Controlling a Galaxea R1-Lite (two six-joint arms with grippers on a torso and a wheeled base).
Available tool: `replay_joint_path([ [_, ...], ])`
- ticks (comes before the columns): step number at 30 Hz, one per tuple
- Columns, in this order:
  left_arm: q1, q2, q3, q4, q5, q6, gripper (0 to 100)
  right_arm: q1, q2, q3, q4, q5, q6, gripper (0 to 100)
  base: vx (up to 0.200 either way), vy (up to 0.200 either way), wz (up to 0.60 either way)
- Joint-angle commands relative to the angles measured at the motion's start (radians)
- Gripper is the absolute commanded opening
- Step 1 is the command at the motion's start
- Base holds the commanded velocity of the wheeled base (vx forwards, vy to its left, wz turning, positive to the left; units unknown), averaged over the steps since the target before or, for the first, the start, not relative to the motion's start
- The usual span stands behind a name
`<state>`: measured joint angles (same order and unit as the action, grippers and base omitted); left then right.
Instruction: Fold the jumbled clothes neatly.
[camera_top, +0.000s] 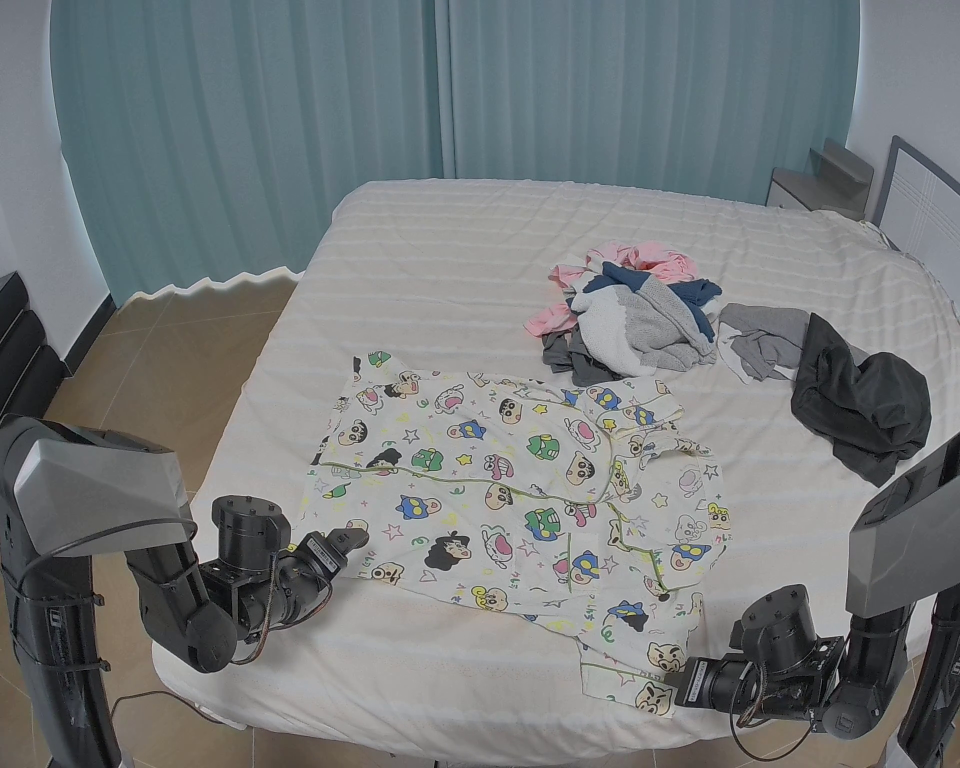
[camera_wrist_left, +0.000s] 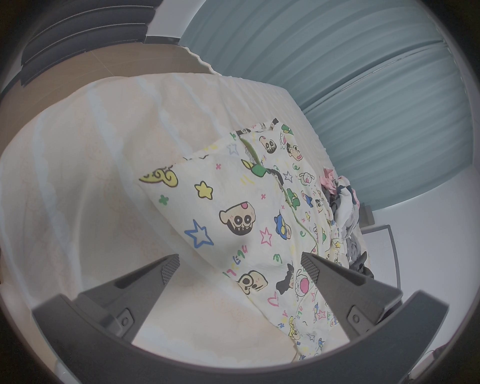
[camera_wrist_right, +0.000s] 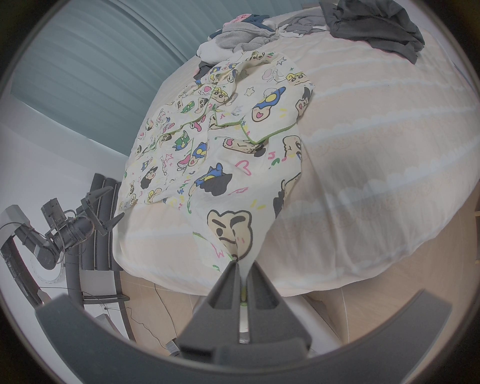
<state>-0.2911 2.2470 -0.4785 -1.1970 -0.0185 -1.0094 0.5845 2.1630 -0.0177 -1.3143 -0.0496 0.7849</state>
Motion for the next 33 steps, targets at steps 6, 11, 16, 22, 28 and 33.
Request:
replay_joint_path([
  [6, -0.003, 0.075, -0.068, 0.020, 0.057, 0.031, 100, 0.005, 0.006, 0.018, -0.037, -0.001, 0.001, 0, 0.000, 0.000, 0.00],
  [11, -0.007, 0.128, -0.126, 0.059, 0.146, 0.103, 100, 0.002, 0.005, 0.018, -0.039, -0.001, 0.001, 0, 0.000, 0.000, 0.00],
  [16, -0.007, 0.137, -0.176, 0.100, 0.167, 0.104, 100, 0.002, 0.003, 0.018, -0.039, -0.003, 0.002, 0, 0.000, 0.000, 0.00],
  [22, 0.000, 0.163, -0.229, 0.145, 0.224, 0.107, 0, 0.002, 0.001, 0.018, -0.040, -0.010, 0.002, 0, 0.000, 0.000, 0.00],
  [28, -0.002, 0.160, -0.227, 0.175, 0.232, 0.121, 0, 0.005, 0.015, 0.018, -0.051, -0.013, 0.004, 0, 0.000, 0.000, 0.00],
  [33, 0.001, 0.152, -0.206, 0.175, 0.253, 0.135, 0, 0.006, 0.020, 0.018, -0.049, -0.035, 0.004, 0, 0.000, 0.000, 0.00],
])
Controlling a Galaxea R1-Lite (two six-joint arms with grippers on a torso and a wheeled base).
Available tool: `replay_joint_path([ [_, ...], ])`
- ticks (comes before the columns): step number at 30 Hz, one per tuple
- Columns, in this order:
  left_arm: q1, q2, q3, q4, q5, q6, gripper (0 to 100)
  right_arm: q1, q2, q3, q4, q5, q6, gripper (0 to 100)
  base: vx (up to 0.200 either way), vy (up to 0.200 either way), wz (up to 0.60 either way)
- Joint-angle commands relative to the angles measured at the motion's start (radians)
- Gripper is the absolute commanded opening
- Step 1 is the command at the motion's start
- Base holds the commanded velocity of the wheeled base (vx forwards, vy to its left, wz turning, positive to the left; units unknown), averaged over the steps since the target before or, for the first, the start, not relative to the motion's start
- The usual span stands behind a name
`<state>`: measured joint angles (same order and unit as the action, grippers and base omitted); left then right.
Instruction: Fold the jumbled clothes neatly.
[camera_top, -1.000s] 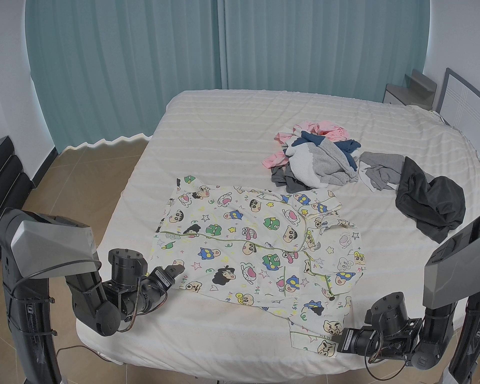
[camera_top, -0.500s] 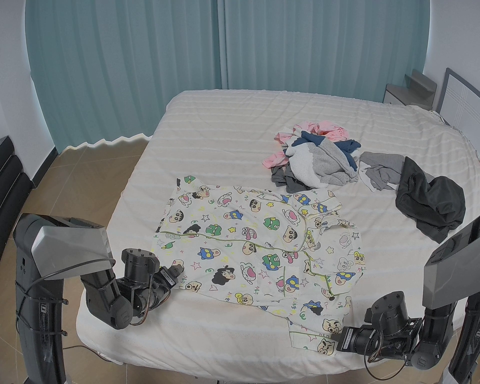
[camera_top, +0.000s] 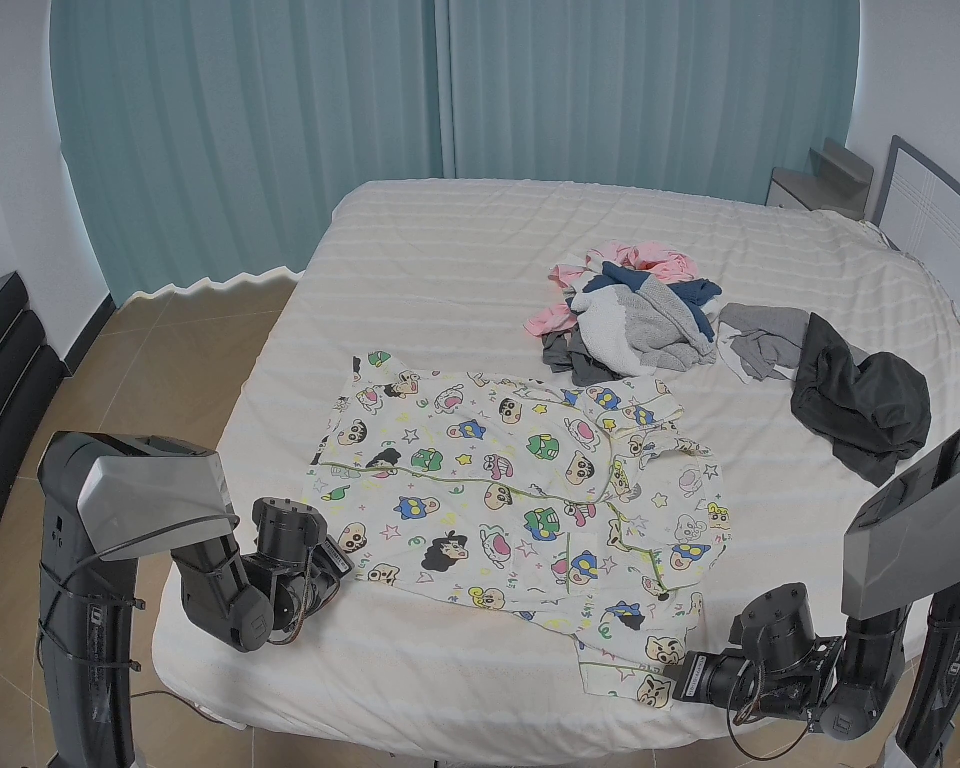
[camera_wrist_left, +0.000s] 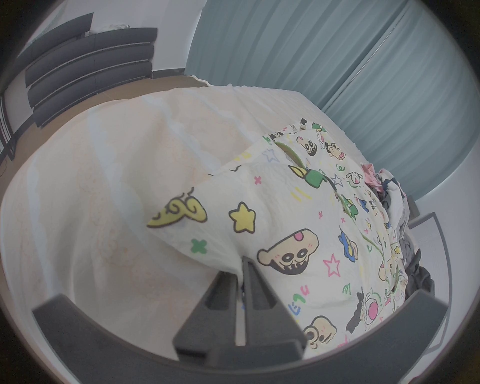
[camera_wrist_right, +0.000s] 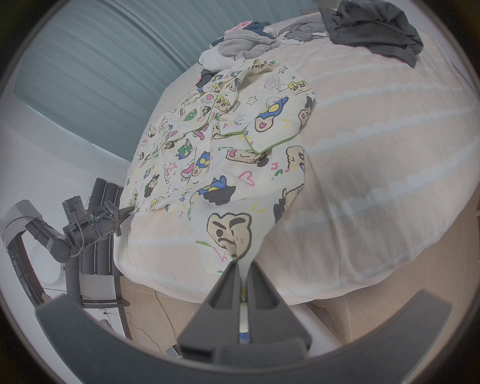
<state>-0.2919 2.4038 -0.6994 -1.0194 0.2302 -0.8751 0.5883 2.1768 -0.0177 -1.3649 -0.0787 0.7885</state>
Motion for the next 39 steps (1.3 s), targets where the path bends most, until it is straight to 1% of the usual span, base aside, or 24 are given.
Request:
replay_joint_path([
  [1, 0.002, -0.012, 0.029, -0.002, 0.003, -0.001, 0, 0.002, 0.006, 0.018, 0.000, -0.006, 0.000, 0, 0.000, 0.000, 0.00],
  [6, 0.005, -0.032, 0.081, -0.004, -0.002, -0.008, 0, 0.002, -0.002, 0.018, 0.006, -0.009, 0.001, 0, 0.000, 0.000, 0.00],
  [10, 0.014, -0.060, 0.113, -0.004, -0.003, -0.008, 0, 0.005, -0.003, 0.018, 0.010, -0.026, 0.000, 0, 0.000, 0.000, 0.00],
  [11, 0.019, -0.094, 0.153, -0.004, -0.026, -0.008, 0, 0.018, -0.006, 0.018, 0.012, -0.033, -0.002, 0, 0.000, 0.000, 0.00],
  [13, 0.019, -0.095, 0.155, -0.004, -0.029, -0.008, 0, 0.018, -0.006, 0.018, 0.012, -0.033, -0.002, 0, 0.000, 0.000, 0.00],
  [14, 0.025, -0.143, 0.198, -0.004, -0.072, -0.008, 0, 0.024, -0.022, 0.018, 0.023, -0.033, -0.002, 0, 0.000, 0.000, 0.00],
  [17, 0.034, -0.158, 0.216, -0.002, -0.098, -0.008, 0, 0.034, -0.038, 0.018, 0.052, -0.033, -0.002, 0, 0.000, 0.000, 0.00],
  [21, 0.039, -0.153, 0.225, -0.007, -0.100, -0.008, 0, 0.045, -0.074, 0.018, 0.115, -0.033, 0.000, 0, 0.000, 0.000, 0.00],
  [30, 0.071, -0.149, 0.207, -0.015, -0.100, -0.004, 0, 0.047, -0.080, 0.018, 0.119, -0.047, 0.006, 0, 0.000, 0.000, 0.00],
  [31, 0.076, -0.149, 0.205, -0.016, -0.100, -0.004, 100, 0.047, -0.080, 0.018, 0.119, -0.047, 0.006, 0, 0.000, 0.000, 0.00],
  [34, 0.097, -0.155, 0.182, -0.039, -0.109, -0.004, 100, 0.047, -0.081, 0.018, 0.119, -0.049, 0.006, 0, 0.000, 0.000, 0.00],
  [36, 0.120, -0.157, 0.161, -0.050, -0.129, 0.011, 100, 0.047, -0.081, 0.018, 0.121, -0.050, 0.006, 0, 0.000, 0.000, 0.00],
  [39, 0.151, -0.147, 0.144, -0.048, -0.183, 0.079, 100, 0.047, -0.081, 0.018, 0.121, -0.050, 0.008, 0, 0.000, 0.000, 0.00],
])
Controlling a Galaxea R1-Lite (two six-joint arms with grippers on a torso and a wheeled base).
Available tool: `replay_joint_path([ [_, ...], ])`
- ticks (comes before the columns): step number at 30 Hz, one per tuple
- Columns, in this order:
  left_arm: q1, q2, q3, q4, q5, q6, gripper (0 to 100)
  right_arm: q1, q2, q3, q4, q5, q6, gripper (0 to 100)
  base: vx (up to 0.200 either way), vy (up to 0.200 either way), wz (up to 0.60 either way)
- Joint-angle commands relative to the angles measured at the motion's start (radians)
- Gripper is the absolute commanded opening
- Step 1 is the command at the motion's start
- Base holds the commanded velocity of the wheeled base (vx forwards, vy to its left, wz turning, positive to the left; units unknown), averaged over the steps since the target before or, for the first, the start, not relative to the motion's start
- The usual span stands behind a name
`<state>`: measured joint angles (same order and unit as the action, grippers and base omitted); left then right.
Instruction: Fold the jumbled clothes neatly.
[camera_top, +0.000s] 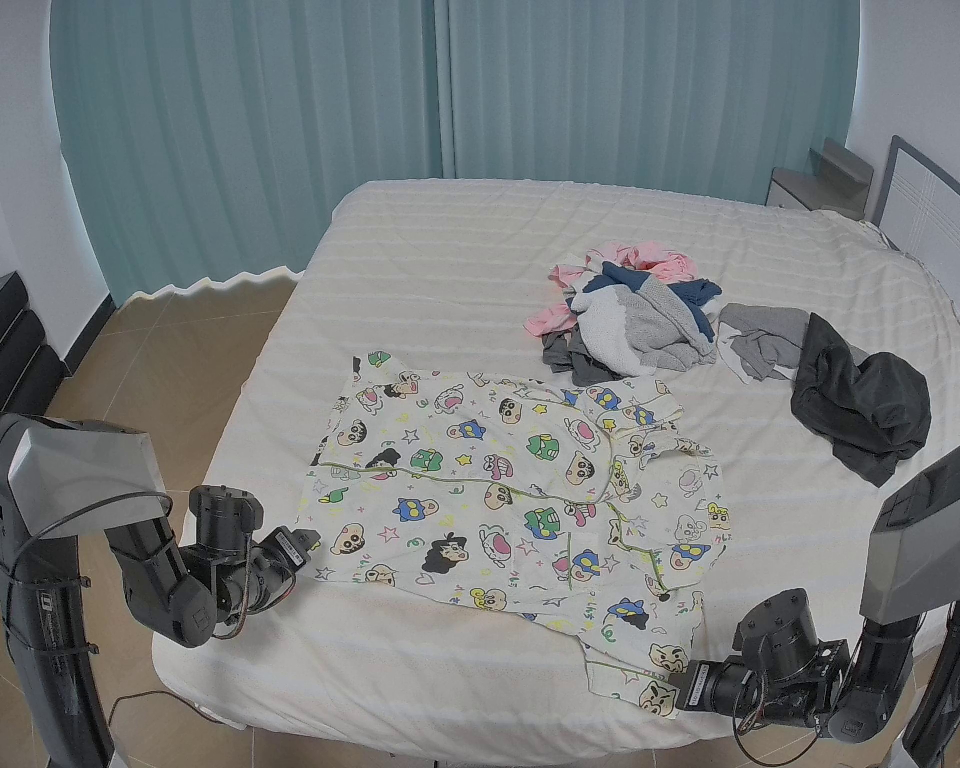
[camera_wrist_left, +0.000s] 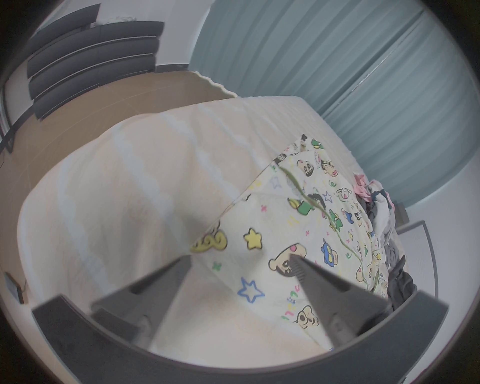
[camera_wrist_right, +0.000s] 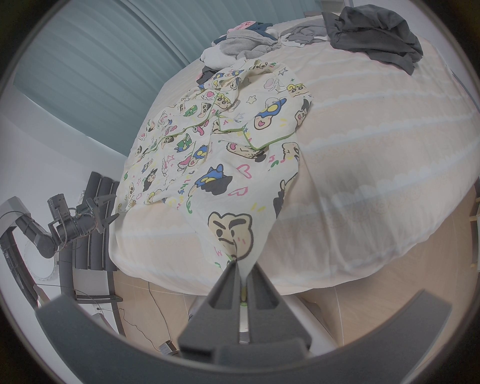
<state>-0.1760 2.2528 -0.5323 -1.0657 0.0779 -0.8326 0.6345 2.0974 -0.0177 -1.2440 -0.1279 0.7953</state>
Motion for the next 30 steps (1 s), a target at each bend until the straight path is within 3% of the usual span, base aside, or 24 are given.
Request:
replay_joint_path([
  [1, 0.044, 0.004, -0.023, -0.002, -0.046, 0.061, 100, 0.001, -0.002, 0.018, 0.000, -0.001, 0.001, 0, 0.000, 0.000, 0.00],
  [6, 0.058, 0.037, -0.055, -0.003, -0.070, 0.101, 100, 0.001, -0.002, 0.018, -0.002, -0.004, 0.001, 0, 0.000, 0.000, 0.00],
  [24, 0.036, 0.113, -0.158, 0.000, -0.082, 0.093, 100, 0.001, 0.001, 0.018, -0.008, -0.004, 0.001, 0, 0.000, 0.000, 0.00],
  [25, 0.035, 0.114, -0.159, 0.000, -0.082, 0.093, 0, 0.001, 0.003, 0.018, -0.008, -0.004, 0.001, 0, 0.000, 0.000, 0.00],
  [30, 0.029, 0.119, -0.155, 0.001, -0.079, 0.095, 0, -0.001, 0.001, 0.018, -0.008, -0.004, 0.002, 0, 0.000, 0.000, 0.00],
])
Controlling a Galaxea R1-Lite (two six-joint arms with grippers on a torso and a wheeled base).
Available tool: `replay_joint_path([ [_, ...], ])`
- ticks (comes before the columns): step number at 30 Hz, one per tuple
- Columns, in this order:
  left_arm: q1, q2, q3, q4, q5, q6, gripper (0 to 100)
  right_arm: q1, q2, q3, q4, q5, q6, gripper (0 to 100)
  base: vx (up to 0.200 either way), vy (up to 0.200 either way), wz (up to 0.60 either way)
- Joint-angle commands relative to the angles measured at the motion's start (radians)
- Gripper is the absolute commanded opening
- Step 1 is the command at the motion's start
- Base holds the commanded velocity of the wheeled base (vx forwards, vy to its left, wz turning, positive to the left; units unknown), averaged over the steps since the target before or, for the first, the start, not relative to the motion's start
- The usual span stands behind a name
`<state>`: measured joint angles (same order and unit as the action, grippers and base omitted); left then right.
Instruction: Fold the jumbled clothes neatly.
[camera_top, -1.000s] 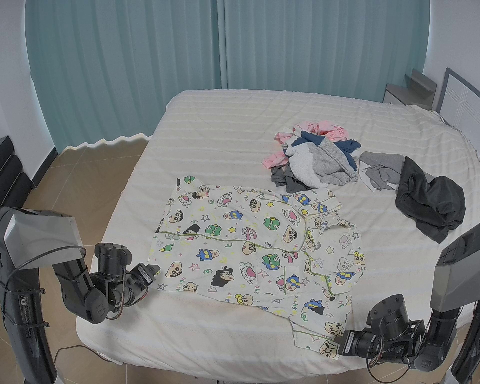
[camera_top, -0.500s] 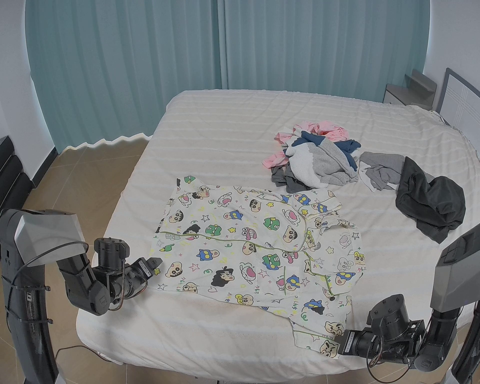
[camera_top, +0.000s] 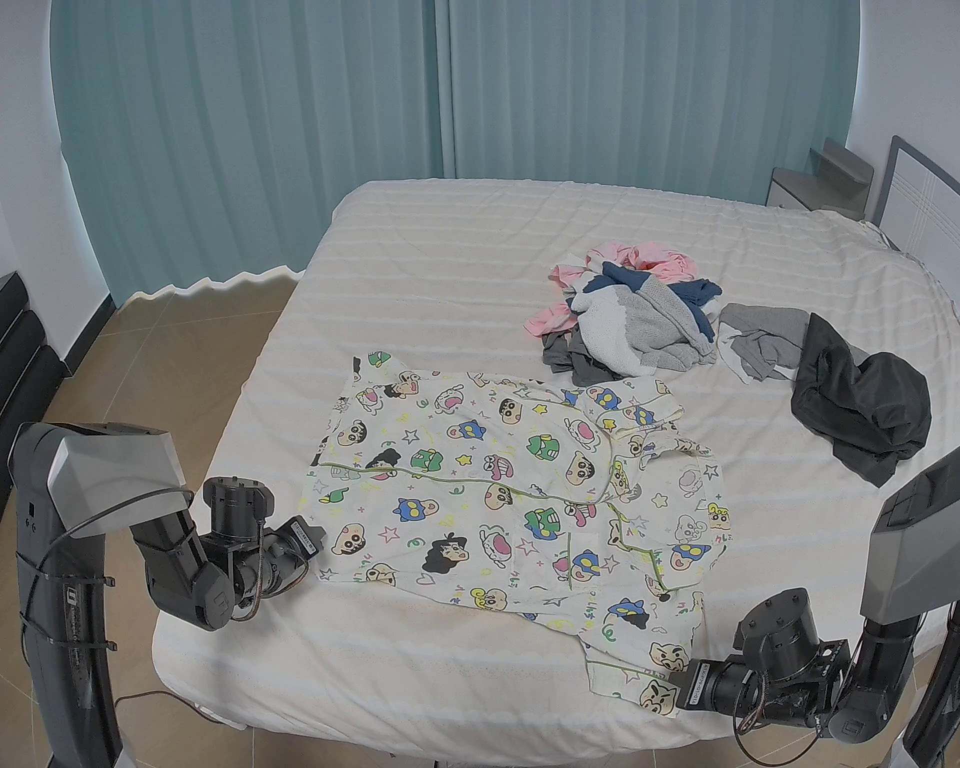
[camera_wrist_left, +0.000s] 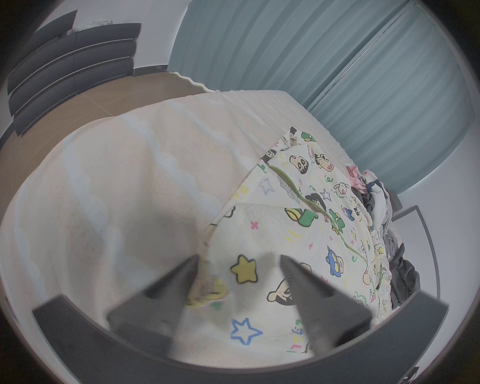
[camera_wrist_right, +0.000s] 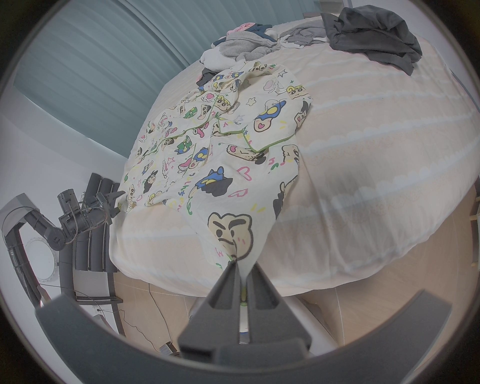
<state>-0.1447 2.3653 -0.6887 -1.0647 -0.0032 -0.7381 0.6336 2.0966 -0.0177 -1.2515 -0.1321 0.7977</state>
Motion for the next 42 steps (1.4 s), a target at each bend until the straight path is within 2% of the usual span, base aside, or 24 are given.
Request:
replay_joint_path([
  [1, -0.001, 0.005, 0.008, -0.001, 0.002, 0.005, 0, -0.002, 0.002, 0.018, 0.000, 0.000, 0.000, 0, 0.000, 0.000, 0.00],
  [12, 0.013, -0.052, 0.081, 0.006, -0.001, 0.014, 0, -0.006, -0.003, 0.018, 0.006, -0.003, 0.000, 0, 0.000, 0.000, 0.00],
  [16, 0.016, -0.086, 0.135, 0.003, -0.032, 0.017, 0, -0.005, -0.007, 0.018, 0.010, -0.003, -0.002, 0, 0.000, 0.000, 0.00],
  [20, 0.051, -0.109, 0.183, 0.002, -0.043, 0.063, 0, -0.003, -0.024, 0.018, 0.018, -0.009, -0.005, 0, 0.000, 0.000, 0.00],
  [24, 0.079, -0.112, 0.227, -0.005, -0.052, 0.088, 0, -0.005, -0.070, 0.018, 0.084, -0.009, -0.009, 0, 0.000, 0.000, 0.00],
  [29, 0.091, -0.159, 0.301, -0.005, -0.100, 0.089, 0, -0.005, -0.105, 0.018, 0.181, -0.007, -0.011, 0, 0.000, 0.000, 0.00],
  [42, 0.088, -0.199, 0.449, -0.023, -0.116, 0.100, 0, 0.018, -0.098, 0.018, 0.268, 0.000, -0.008, 0, 0.000, 0.000, 0.00],
])
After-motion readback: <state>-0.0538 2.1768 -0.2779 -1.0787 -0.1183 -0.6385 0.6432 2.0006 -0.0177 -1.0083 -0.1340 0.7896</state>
